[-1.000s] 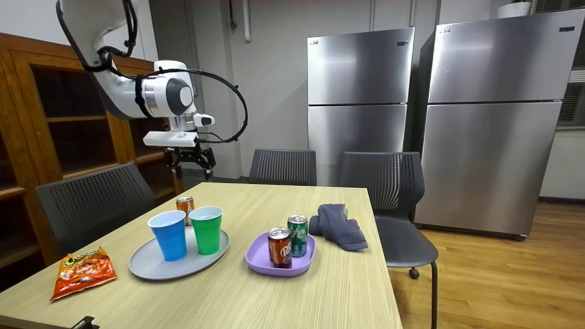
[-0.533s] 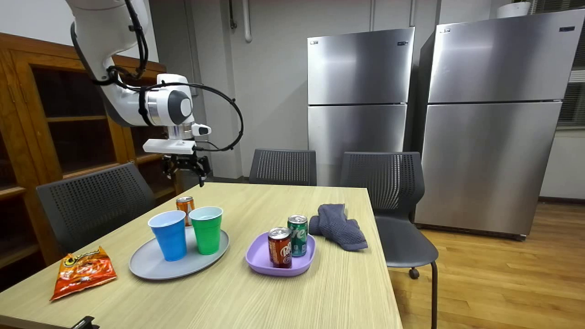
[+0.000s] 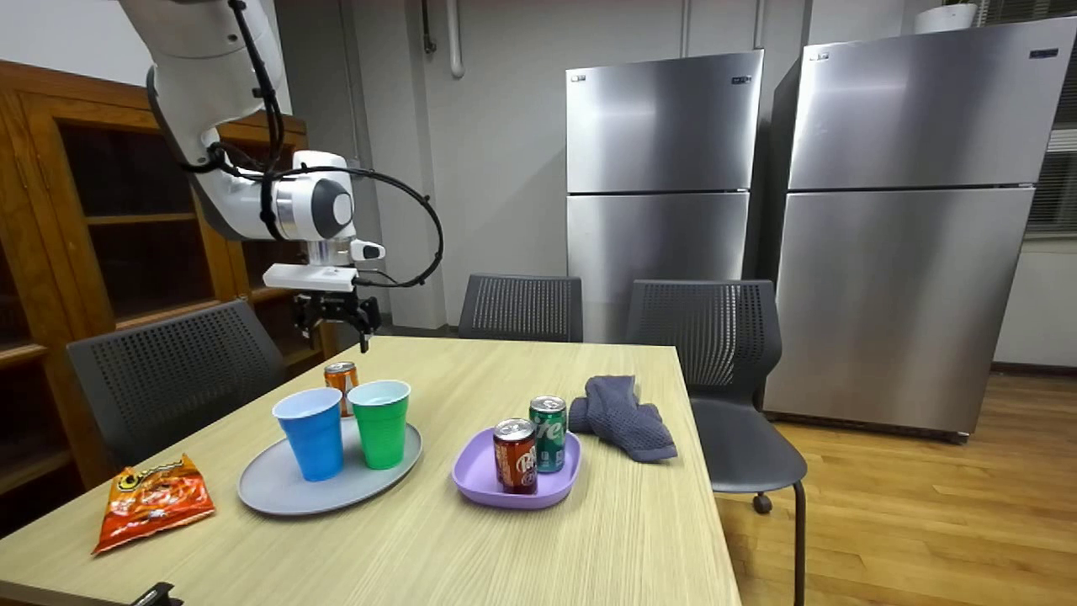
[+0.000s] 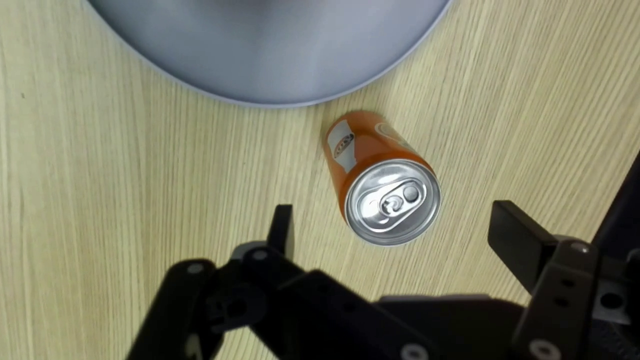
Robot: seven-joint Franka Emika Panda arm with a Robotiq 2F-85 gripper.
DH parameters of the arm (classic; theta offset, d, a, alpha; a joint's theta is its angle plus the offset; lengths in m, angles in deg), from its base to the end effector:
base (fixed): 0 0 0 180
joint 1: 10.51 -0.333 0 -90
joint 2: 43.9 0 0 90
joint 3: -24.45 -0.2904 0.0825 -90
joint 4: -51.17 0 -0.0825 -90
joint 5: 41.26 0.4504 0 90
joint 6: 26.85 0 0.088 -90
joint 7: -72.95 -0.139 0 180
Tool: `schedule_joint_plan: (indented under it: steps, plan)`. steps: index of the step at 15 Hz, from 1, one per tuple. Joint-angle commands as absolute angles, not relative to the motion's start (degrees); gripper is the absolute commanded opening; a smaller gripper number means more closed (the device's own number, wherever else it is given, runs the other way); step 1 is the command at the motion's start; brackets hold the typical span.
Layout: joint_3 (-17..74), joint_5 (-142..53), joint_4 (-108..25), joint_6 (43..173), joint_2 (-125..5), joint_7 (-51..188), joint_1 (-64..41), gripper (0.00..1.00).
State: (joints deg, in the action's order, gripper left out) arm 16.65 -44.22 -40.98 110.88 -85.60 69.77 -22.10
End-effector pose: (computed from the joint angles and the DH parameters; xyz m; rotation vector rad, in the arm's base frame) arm 0.6957 0.2377 0.1139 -3.0429 -0.4325 -0.0969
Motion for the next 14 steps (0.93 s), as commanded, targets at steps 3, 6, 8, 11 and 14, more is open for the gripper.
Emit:
schedule_joint_plan:
  steps: [3, 6, 8, 11, 14]
  plan:
    - [16.8, -43.8, -33.5, 105.9, -90.6, 71.0, -23.2, 1.00]
    - [17.1, -44.2, -31.7, 105.3, -92.2, 70.7, -23.8, 1.00]
    - [17.4, -44.4, -30.5, 104.5, -93.4, 70.6, -24.1, 1.00]
    - [17.6, -44.6, -29.1, 103.5, -94.6, 70.4, -24.4, 1.00]
    - [17.9, -45.0, -28.1, 102.8, -95.6, 70.3, -24.8, 1.00]
